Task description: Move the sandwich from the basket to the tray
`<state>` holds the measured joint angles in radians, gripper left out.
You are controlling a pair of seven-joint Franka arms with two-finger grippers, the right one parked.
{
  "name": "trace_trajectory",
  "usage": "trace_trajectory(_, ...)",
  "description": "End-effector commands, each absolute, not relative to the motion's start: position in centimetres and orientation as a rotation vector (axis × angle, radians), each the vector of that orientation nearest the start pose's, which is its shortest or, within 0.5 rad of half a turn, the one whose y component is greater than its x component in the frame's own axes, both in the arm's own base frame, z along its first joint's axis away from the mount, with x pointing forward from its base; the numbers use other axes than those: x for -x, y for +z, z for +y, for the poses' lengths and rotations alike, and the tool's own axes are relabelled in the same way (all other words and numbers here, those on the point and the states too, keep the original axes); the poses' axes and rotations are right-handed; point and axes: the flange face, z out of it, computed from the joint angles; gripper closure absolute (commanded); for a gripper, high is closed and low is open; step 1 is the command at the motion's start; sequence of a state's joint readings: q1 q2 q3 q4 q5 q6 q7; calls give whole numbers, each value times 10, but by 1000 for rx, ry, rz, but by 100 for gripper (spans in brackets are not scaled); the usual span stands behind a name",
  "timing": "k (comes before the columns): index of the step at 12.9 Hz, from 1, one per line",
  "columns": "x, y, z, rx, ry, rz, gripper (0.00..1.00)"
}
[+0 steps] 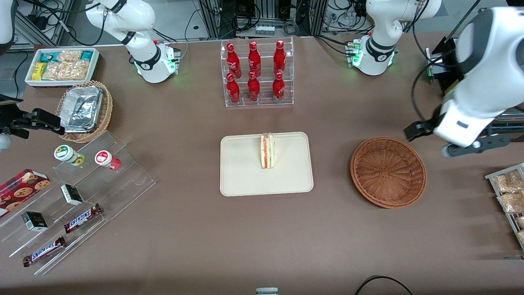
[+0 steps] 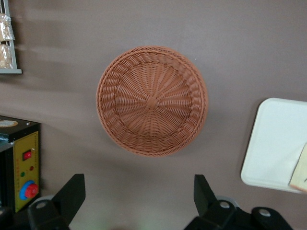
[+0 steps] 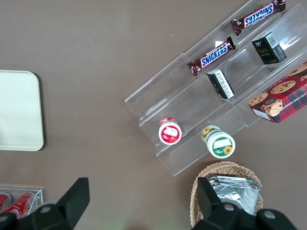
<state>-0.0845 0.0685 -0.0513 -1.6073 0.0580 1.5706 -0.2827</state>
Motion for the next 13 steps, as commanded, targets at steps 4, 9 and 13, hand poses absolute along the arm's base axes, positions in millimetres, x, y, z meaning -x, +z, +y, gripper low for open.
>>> trace_trajectory(4,-535,586,-29,3121,150,-53,0)
trace_trajectory(9,-539,596,-30,3127,107,27,0)
trace_trajectory(13,-545,607,-33,3128,81,41,0)
